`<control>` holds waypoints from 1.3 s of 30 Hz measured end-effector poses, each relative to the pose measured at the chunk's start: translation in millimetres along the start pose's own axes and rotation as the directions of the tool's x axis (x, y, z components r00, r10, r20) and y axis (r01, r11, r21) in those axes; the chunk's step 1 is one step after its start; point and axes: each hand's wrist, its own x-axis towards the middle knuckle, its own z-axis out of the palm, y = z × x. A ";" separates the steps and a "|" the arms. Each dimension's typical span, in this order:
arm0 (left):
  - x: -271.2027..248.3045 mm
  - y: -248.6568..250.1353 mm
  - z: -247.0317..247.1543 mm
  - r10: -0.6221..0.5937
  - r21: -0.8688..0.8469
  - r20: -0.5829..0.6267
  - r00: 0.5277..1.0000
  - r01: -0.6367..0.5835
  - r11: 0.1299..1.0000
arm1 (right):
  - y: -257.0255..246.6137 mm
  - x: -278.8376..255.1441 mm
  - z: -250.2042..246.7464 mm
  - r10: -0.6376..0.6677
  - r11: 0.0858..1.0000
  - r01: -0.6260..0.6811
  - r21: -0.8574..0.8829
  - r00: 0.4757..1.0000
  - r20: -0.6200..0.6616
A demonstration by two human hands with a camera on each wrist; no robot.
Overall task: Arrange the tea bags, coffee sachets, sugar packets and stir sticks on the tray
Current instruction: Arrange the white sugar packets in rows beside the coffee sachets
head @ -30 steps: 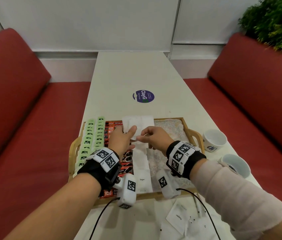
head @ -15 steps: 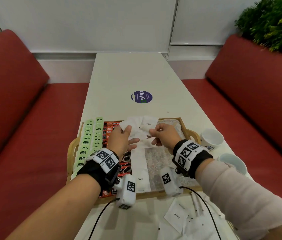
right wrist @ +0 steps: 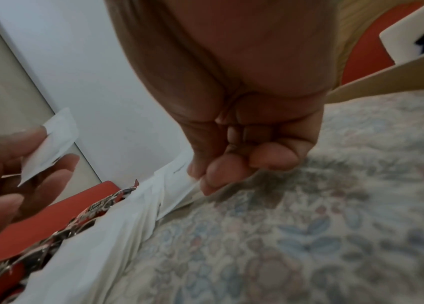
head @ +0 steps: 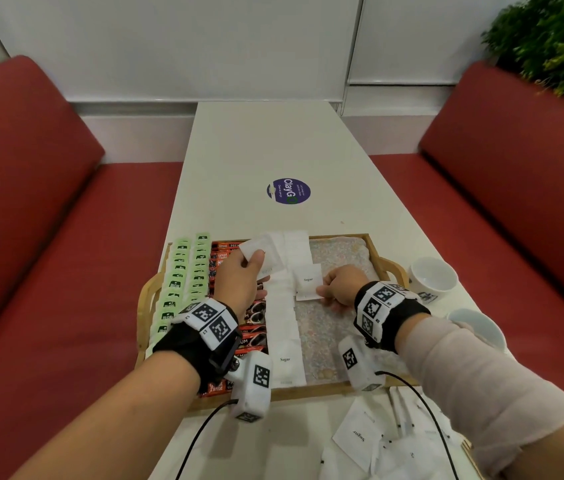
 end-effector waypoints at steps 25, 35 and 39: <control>6.7 -9.6 2.5 0.074 0.192 0.039 0.997 -0.080 0.978 | -17.6 -16.0 -1.0 -0.404 0.911 0.399 0.106 0.914 0.032; 0.9 -4.1 14.7 0.098 0.204 0.038 0.994 -0.104 0.973 | -6.5 -15.3 -6.8 -0.336 0.939 0.336 0.072 0.942 -0.013; 0.6 -6.3 14.2 0.119 0.232 0.023 0.993 -0.121 0.965 | 5.3 -9.0 -9.3 -0.208 0.978 0.208 0.023 0.978 -0.016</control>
